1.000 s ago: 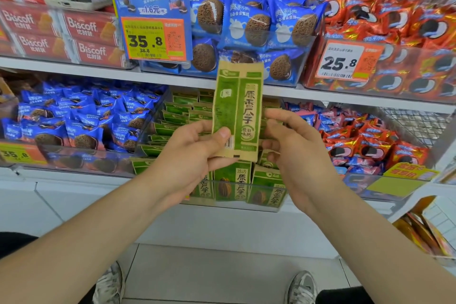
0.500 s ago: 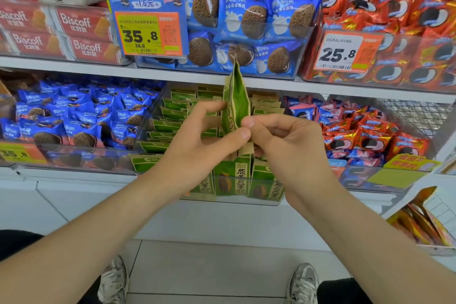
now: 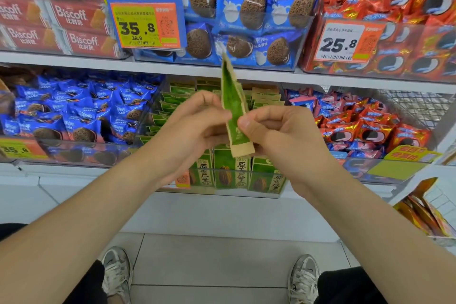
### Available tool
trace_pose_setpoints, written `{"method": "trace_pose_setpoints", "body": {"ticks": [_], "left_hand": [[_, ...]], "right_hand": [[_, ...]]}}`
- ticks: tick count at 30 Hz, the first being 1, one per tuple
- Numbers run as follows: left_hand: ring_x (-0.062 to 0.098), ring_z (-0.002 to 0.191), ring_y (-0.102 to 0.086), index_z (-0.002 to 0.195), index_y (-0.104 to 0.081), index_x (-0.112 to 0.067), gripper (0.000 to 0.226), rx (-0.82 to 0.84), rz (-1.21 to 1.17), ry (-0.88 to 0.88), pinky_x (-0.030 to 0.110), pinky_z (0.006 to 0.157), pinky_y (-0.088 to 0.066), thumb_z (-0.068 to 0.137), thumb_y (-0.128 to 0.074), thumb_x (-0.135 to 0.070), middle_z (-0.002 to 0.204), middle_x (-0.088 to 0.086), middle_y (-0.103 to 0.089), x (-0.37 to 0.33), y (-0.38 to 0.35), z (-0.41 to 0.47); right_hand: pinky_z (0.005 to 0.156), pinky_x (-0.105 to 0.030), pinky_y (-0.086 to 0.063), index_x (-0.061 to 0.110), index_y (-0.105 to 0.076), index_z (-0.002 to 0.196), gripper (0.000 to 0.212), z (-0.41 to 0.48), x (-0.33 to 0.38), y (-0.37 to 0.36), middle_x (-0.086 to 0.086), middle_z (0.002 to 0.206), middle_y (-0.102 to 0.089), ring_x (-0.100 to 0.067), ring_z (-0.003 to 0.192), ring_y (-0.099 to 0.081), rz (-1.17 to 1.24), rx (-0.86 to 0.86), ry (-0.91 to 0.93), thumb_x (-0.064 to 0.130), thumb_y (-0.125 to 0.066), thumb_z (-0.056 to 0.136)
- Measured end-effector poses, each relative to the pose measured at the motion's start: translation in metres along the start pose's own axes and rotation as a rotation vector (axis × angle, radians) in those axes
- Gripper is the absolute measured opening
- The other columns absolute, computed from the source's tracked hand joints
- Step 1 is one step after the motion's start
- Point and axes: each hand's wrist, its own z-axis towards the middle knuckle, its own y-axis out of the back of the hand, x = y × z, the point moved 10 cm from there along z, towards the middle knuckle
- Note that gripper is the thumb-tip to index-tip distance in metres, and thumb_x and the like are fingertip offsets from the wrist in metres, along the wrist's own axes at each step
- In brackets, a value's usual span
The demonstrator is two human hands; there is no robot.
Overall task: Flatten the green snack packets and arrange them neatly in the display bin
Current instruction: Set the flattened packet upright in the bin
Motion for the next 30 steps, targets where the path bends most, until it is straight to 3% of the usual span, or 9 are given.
{"method": "trace_pose_setpoints", "body": {"ticks": [4,9,11,15,17,20,23,26,30], "left_hand": [[0.022,0.079,-0.065,0.110,-0.057,-0.013,0.015,-0.175,0.031,-0.030,0.043,0.078,-0.056,0.107,-0.060,-0.028,0.095,0.014,-0.062,-0.002,0.015,0.001],[0.018,0.092,-0.062,0.101,-0.069,-0.021,0.019,-0.122,0.296,-0.130,0.056,0.093,-0.054,0.104,-0.065,-0.040,0.093,-0.005,-0.067,-0.004,0.005,0.000],[0.009,0.088,-0.059,0.096,-0.068,-0.023,0.019,-0.106,0.433,-0.187,0.045,0.089,-0.051,0.107,-0.062,-0.037,0.088,-0.013,-0.064,-0.007,-0.003,-0.003],[0.009,0.081,-0.052,0.087,-0.062,-0.023,0.024,-0.092,0.461,-0.217,0.037,0.082,-0.044,0.110,-0.056,-0.024,0.081,-0.011,-0.057,-0.006,-0.010,-0.007],[0.008,0.077,-0.051,0.084,-0.060,-0.026,0.028,-0.105,0.426,-0.195,0.035,0.078,-0.044,0.111,-0.055,-0.021,0.078,-0.012,-0.055,-0.004,-0.008,-0.007],[0.015,0.080,-0.055,0.086,-0.062,-0.024,0.026,-0.108,0.359,-0.169,0.046,0.083,-0.051,0.111,-0.054,-0.022,0.081,0.001,-0.059,-0.002,-0.007,-0.007],[0.028,0.087,-0.061,0.094,-0.064,-0.019,0.019,-0.129,0.242,-0.140,0.062,0.091,-0.056,0.110,-0.056,-0.026,0.093,0.026,-0.064,0.001,0.000,-0.006],[0.025,0.072,-0.070,0.096,-0.059,-0.015,0.019,-0.205,0.130,-0.094,0.045,0.069,-0.061,0.112,-0.051,-0.020,0.086,0.017,-0.072,0.000,0.009,-0.008],[0.021,0.070,-0.075,0.100,-0.066,-0.013,0.018,-0.265,0.146,-0.039,0.037,0.062,-0.060,0.109,-0.056,-0.025,0.091,0.011,-0.080,0.001,0.015,-0.012]], "right_hand": [[0.064,-0.030,-0.062,0.005,-0.074,0.092,0.005,-0.005,-0.009,-0.025,-0.015,0.083,-0.080,-0.022,0.070,-0.074,-0.131,0.337,-0.123,0.009,-0.076,0.095],[0.064,-0.043,-0.063,0.011,-0.070,0.088,0.027,0.011,0.002,-0.002,-0.008,0.073,-0.076,-0.024,0.065,-0.074,-0.234,0.012,0.080,0.036,-0.076,0.096],[0.066,-0.055,-0.061,0.019,-0.068,0.085,0.030,0.015,0.008,0.005,-0.009,0.073,-0.072,-0.034,0.070,-0.071,-0.333,-0.105,0.210,0.046,-0.066,0.097],[0.073,-0.065,-0.056,0.010,-0.069,0.085,0.035,0.023,0.000,0.000,-0.026,0.081,-0.066,-0.045,0.079,-0.066,-0.244,-0.073,0.211,0.039,-0.056,0.100],[0.074,-0.068,-0.055,-0.002,-0.068,0.090,0.041,0.024,-0.003,-0.004,-0.035,0.086,-0.061,-0.037,0.071,-0.061,-0.203,-0.023,0.170,0.034,-0.057,0.104],[0.069,-0.058,-0.053,-0.006,-0.068,0.091,0.041,0.022,-0.001,-0.002,-0.034,0.083,-0.060,-0.026,0.069,-0.054,-0.221,-0.047,0.181,0.031,-0.060,0.107],[0.076,-0.041,-0.059,0.019,-0.070,0.114,0.025,0.017,0.009,0.003,-0.006,0.093,-0.073,-0.015,0.085,-0.070,-0.270,-0.119,0.255,0.038,-0.073,0.099],[0.090,-0.040,-0.061,0.026,-0.054,0.140,0.059,0.021,-0.019,0.001,0.004,0.117,-0.075,-0.016,0.106,-0.075,-0.138,-0.001,-0.056,0.043,-0.081,0.091],[0.091,-0.049,-0.064,0.013,-0.073,0.125,0.029,0.009,-0.027,-0.012,-0.006,0.111,-0.081,-0.026,0.102,-0.079,0.037,0.249,-0.235,0.024,-0.073,0.099]]}}
